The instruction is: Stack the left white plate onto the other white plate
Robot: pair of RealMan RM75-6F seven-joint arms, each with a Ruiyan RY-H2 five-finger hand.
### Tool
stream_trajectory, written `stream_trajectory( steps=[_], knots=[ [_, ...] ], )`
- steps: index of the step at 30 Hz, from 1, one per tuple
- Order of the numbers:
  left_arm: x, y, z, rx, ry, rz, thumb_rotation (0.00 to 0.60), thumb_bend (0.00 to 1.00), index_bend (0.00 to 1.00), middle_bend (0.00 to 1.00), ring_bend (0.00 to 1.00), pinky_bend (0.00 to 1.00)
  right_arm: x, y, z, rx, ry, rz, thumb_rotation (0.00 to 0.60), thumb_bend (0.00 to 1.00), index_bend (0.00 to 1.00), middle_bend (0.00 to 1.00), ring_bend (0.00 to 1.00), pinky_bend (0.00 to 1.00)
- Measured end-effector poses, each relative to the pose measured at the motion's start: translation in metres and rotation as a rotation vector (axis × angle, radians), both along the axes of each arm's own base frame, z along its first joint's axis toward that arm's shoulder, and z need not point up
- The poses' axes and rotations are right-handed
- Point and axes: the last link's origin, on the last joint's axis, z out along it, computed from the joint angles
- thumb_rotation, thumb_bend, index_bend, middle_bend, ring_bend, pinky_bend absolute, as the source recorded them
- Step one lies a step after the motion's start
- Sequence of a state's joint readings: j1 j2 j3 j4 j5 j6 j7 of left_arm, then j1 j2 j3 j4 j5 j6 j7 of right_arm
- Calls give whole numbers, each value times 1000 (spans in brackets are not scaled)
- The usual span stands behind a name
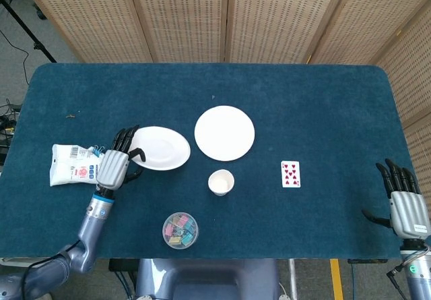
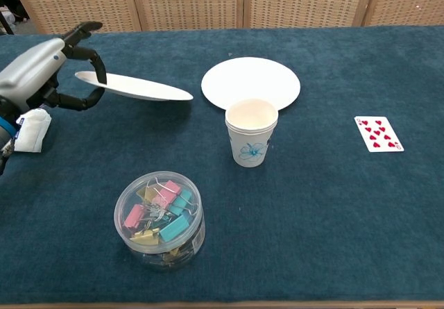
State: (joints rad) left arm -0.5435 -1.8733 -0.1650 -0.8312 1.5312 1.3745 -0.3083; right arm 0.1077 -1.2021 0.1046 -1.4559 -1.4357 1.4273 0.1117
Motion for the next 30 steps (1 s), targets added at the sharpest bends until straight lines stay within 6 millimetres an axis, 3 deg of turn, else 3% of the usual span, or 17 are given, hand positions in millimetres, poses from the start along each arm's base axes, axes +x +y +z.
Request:
stream_trajectory(
  steps=[8,15,22,30],
  knots=[
    [32,9,36,47,-72,-60,600,475,829,0,0,0,-4,-3,0,6,-9,-23,600,0,0,0,0,0],
    [71,26,62,105,-59,-123,600,473,829,0,0,0,-8,-4,0,10,-18,-40,600,0,0,0,0,0],
    [112,53,51,63,-37,-149,600,472,830,0,0,0,-13,-6,3,6,-29,-61,600,0,0,0,0,0],
    [140,80,18,-22,12,-113,600,467,830,0,0,0,-21,-8,7,4,-37,-102,600,0,0,0,0,0]
  ],
)
